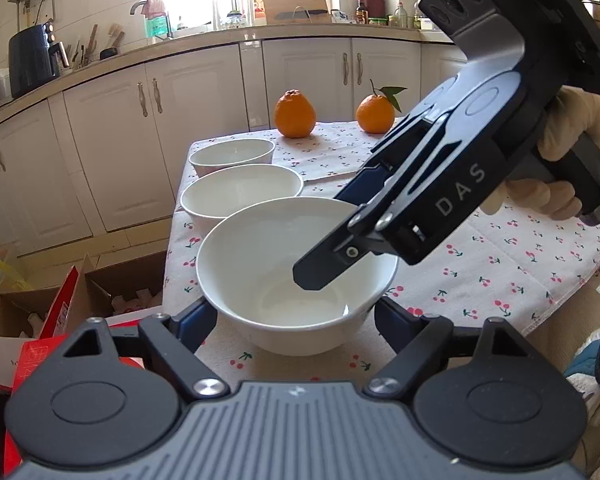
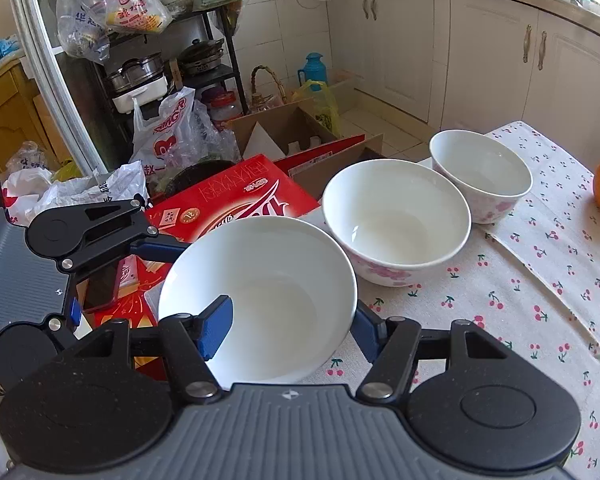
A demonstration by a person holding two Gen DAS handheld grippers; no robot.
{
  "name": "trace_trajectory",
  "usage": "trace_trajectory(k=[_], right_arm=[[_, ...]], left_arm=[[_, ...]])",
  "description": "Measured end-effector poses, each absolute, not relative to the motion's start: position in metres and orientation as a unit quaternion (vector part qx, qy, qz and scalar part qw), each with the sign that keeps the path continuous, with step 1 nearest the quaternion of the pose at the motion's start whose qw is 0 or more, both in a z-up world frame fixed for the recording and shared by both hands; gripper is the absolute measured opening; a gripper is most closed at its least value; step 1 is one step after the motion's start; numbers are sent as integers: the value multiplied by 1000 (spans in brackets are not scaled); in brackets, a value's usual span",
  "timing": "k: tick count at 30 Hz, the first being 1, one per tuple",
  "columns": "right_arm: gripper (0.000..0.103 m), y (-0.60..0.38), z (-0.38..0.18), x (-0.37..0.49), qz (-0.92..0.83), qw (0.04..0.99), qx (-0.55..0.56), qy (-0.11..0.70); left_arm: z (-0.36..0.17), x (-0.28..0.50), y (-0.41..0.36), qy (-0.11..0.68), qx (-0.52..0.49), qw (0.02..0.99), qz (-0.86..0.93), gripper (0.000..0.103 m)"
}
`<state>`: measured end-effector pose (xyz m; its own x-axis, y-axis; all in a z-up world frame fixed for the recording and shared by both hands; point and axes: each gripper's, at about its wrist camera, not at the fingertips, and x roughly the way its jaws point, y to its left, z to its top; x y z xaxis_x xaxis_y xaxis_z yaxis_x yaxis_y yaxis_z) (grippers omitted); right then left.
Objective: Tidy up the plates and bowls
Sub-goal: 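Lift the bowl, carry it beside the plate stack, open the right gripper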
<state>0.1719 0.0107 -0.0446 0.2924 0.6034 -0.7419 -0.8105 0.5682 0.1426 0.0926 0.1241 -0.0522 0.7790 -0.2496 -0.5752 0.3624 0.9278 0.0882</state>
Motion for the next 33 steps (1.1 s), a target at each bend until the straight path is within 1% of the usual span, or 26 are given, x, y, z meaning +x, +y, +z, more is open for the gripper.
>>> trace_trajectory(k=[16, 26, 33], right_arm=[[70, -82, -34, 162, 355, 845, -99, 387], [70, -129, -40, 168, 313, 863, -80, 388], [70, -143, -49, 174, 299, 866, -67, 396]], left_arm=[[-48, 121, 54, 275, 121, 914, -271, 85], [-53, 144, 16, 281, 132, 898, -313, 85], [-61, 153, 1, 286, 140, 892, -321, 85]])
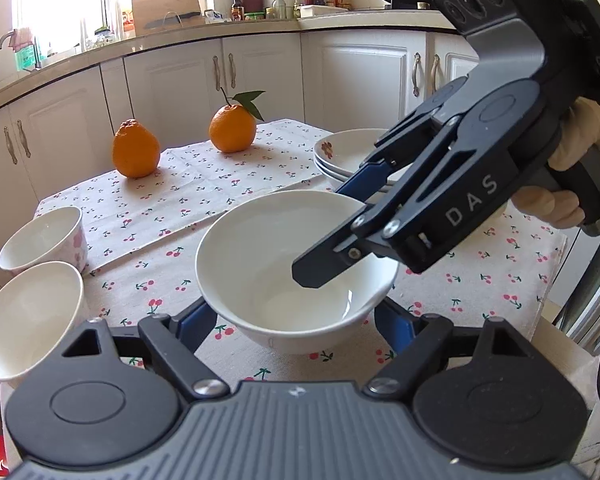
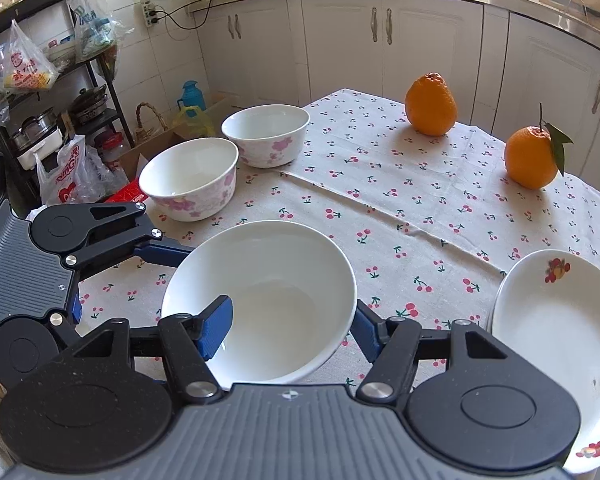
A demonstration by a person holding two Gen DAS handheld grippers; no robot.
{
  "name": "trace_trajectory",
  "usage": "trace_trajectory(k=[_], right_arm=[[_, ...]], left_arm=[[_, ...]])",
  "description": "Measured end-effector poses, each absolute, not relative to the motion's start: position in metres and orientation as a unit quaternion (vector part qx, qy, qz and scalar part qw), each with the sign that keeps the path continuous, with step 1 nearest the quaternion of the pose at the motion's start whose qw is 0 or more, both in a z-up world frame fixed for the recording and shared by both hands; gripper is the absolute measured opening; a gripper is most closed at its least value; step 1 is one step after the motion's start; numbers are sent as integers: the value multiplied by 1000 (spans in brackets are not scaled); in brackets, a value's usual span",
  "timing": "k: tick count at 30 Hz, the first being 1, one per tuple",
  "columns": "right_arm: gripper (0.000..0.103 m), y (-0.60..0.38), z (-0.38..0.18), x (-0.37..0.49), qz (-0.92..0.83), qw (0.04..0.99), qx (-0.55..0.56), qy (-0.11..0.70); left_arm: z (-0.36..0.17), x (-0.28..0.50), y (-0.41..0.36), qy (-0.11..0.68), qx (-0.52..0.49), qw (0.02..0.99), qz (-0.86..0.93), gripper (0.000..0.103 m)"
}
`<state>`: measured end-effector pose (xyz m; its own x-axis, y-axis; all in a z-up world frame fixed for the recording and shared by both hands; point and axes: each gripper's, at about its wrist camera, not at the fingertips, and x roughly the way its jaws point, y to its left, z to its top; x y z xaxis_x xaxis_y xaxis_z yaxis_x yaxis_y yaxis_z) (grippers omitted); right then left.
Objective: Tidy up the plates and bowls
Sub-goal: 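Lift the bowl, carry it beside the plate stack, open the right gripper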
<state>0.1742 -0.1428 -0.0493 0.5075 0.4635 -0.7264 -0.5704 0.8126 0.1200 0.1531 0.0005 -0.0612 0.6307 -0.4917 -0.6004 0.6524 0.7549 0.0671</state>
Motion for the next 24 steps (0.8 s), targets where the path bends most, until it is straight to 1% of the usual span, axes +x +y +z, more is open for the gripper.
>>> trace_trajectory(k=[13, 15, 17, 19, 24], right_arm=[[70, -148, -60, 181, 293, 865, -51, 403], [75, -147, -60, 180, 293, 865, -52, 403], [95, -146, -58, 178, 285, 872, -56, 395], [103, -146, -56, 176, 282, 876, -58, 387], [103, -140, -51, 175, 279, 878, -72, 382]], left_arm=[[-67, 160, -3, 298, 126, 890, -321, 86], [-68, 160, -3, 296, 130, 891, -320, 89], [-68, 158, -2, 295, 128, 890, -322, 93], [-68, 156, 0, 295, 124, 890, -323, 94], [-66, 152, 8, 298, 108, 895, -314, 94]])
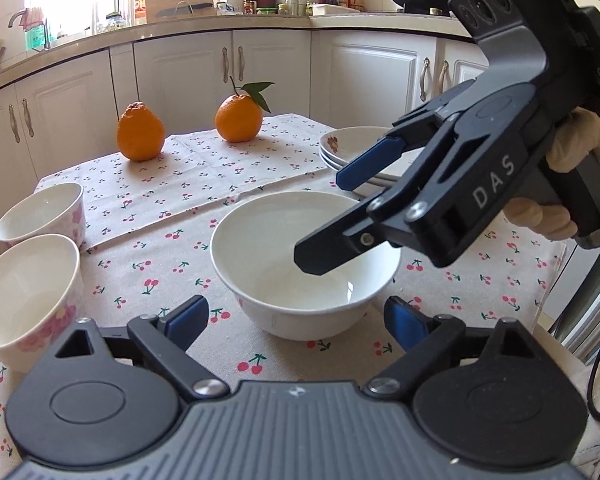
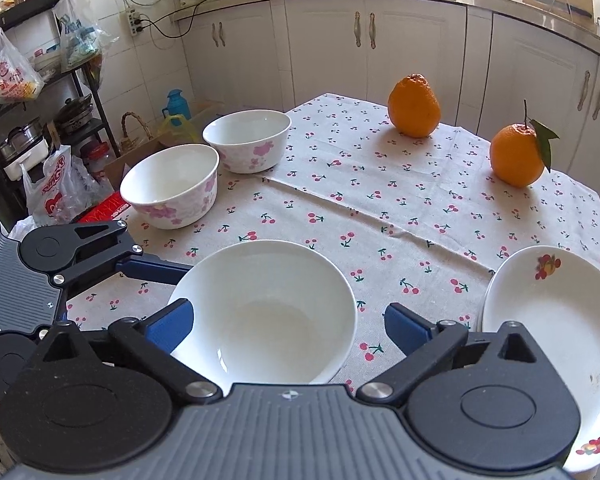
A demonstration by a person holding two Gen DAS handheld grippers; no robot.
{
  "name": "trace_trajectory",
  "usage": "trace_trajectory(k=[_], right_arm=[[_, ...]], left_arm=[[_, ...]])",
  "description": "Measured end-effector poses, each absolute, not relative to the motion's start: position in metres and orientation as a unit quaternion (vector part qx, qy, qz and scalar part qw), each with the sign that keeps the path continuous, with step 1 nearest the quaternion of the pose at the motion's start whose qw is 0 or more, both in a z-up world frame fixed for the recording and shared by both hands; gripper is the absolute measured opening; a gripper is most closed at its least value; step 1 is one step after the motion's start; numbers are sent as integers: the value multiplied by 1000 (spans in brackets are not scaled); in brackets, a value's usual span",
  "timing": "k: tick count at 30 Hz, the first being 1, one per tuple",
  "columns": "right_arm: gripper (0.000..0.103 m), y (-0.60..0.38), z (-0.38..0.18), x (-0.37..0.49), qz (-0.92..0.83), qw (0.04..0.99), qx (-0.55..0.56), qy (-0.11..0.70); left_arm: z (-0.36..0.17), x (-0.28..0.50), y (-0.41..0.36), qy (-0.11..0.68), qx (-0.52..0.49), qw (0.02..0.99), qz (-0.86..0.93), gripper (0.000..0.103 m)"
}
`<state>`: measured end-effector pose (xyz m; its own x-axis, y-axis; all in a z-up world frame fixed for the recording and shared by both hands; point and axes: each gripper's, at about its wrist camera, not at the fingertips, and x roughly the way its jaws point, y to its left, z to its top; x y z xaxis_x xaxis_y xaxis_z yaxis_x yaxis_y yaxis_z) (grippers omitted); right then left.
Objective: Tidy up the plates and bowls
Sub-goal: 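Lift the bowl, carry it beside the plate stack, open the right gripper, then move the left gripper to the pink-flowered white bowl and grasp its rim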
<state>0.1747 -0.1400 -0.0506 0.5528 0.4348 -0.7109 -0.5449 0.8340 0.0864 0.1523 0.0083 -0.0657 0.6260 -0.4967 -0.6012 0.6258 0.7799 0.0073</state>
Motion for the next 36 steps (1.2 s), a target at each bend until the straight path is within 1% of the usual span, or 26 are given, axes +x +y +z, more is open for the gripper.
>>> trace_trajectory(k=[7, 17, 18, 21, 25, 29, 36], right_arm=[[103, -120, -39, 171, 286, 880, -102, 365], [103, -77, -26, 180, 299, 881, -143, 336], [103, -72, -25, 180, 301, 882, -148, 331], [103, -57, -21, 180, 306, 882, -162, 318], [103, -37, -21, 182, 315, 880, -173, 311], [103, -20, -25, 184, 317, 878, -175, 311], [103, 4, -39, 188, 321, 873, -185, 318]], left_arm=[[-58, 142, 30, 295, 97, 906, -288, 94], [-37, 133, 92, 290, 126, 920, -232, 94], [-33, 136, 102, 289, 124, 922, -226, 95], [-23, 146, 126, 285, 105, 929, -212, 102], [-9, 163, 154, 276, 76, 939, -193, 102], [-4, 181, 167, 276, 75, 940, -185, 102], [-16, 209, 172, 300, 89, 930, -193, 102]])
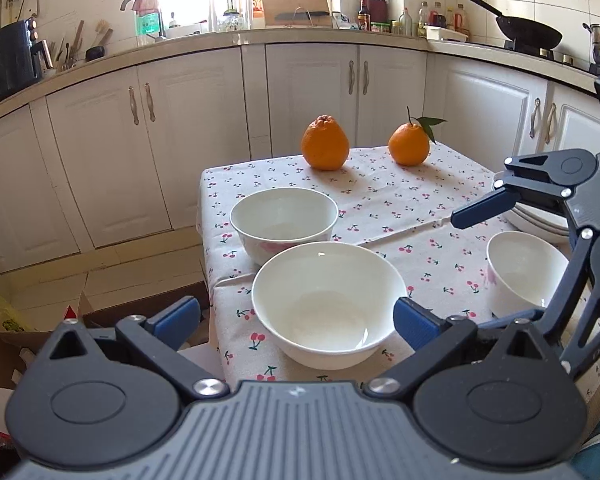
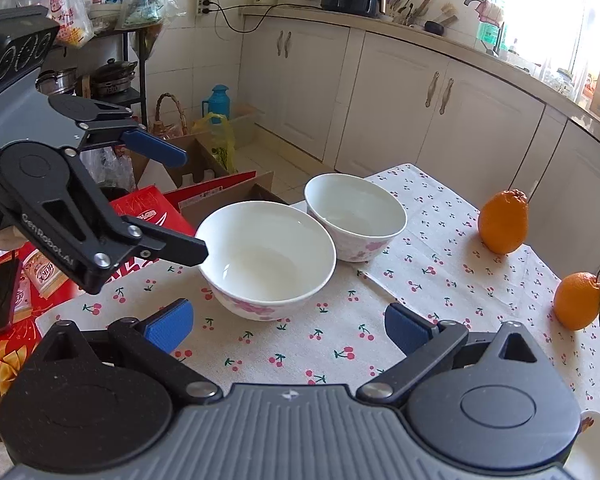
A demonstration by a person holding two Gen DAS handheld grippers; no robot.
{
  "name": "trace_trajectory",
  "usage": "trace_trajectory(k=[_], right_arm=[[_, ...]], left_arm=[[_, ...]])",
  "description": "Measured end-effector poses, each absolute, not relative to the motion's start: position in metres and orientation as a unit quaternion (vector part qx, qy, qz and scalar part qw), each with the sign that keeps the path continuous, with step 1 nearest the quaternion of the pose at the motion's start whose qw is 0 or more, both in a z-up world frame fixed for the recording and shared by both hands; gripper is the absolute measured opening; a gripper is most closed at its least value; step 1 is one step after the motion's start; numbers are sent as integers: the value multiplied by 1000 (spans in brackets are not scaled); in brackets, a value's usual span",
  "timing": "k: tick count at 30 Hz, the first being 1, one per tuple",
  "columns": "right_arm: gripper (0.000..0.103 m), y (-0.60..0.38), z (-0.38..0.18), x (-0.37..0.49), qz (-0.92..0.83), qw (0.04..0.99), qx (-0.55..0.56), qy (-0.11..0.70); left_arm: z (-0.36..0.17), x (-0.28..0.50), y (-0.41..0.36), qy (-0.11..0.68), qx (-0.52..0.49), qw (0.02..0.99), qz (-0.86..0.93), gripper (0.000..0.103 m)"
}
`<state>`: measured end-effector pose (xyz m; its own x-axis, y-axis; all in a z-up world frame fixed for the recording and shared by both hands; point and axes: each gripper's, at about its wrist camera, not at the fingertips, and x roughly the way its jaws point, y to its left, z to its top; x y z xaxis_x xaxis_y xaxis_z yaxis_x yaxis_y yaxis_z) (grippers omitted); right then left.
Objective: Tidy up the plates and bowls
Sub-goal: 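Move the left gripper to the pink-flowered white bowl and grasp its rim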
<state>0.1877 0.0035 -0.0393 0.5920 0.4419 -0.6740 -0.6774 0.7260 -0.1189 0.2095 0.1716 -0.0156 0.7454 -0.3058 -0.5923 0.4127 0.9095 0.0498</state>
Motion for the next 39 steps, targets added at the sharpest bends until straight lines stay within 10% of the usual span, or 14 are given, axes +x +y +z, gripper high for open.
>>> trace_trajectory(k=[39], right_arm=[[83, 29, -69, 226, 368, 845, -168, 350]], left_arm=[[-40, 297, 174, 400, 53, 875, -267, 42]])
